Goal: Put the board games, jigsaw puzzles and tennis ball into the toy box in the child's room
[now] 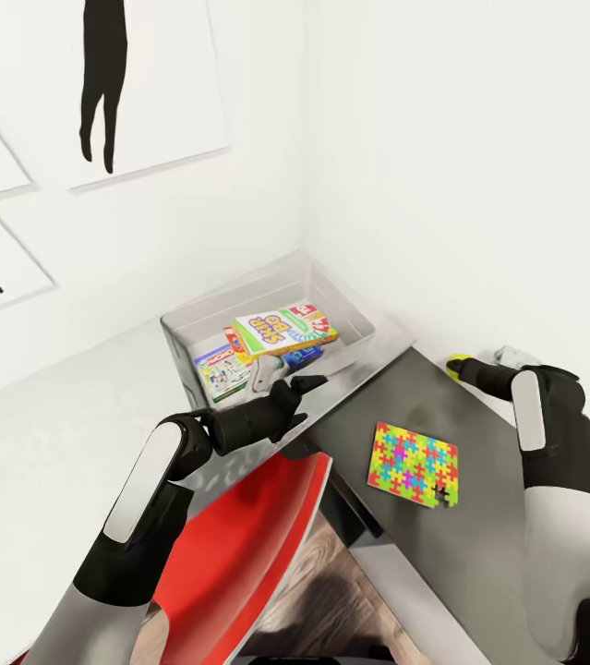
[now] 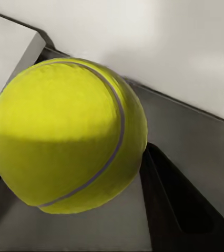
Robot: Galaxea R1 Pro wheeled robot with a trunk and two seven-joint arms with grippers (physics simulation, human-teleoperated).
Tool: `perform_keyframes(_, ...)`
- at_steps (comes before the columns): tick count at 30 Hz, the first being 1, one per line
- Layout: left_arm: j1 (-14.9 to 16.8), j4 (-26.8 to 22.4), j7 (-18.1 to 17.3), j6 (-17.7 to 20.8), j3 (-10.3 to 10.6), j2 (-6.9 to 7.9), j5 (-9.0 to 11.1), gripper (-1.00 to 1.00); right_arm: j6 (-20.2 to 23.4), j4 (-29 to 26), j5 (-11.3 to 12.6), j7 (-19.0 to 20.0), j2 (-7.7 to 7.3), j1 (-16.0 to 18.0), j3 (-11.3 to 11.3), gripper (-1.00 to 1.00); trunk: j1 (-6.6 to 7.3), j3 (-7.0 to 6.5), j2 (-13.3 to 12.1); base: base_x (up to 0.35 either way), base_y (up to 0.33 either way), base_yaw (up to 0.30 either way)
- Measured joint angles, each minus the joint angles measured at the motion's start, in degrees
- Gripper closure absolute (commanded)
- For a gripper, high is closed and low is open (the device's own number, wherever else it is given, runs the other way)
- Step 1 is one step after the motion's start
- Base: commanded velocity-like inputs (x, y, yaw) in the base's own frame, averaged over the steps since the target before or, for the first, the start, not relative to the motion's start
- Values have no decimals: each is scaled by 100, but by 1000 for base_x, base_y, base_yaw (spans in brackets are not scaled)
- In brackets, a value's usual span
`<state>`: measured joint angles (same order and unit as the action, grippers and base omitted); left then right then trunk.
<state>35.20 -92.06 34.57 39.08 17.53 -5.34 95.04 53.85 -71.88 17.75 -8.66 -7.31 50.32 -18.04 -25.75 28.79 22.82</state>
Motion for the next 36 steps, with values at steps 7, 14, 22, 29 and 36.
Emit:
perform_keyframes(7,1,0,-1,2,0,0,0,-100,363,-320,6,35,2,-84,-7,100,0,-45,0,0,0,165)
perform_keyframes(14,-1,0,-1,1,-1,0,0,-100,464,-426,7,53,3,-122,-6,100,0,-95,0,0,0,183)
perform_keyframes(22,-1,-1,-1,-4,-1,-3,0,-100,574,-622,12,77,3,-179,-5,100,0,-154,0,0,0,190)
perform_keyframes(29,5,0,-2,-6,6,-13,0,-100,592,-897,51,82,3,-260,-27,100,0,-207,0,0,0,192)
perform_keyframes(36,21,0,-8,-4,14,-28,0,-100,591,-1057,356,77,-3,-295,-49,100,0,-259,0,0,0,192)
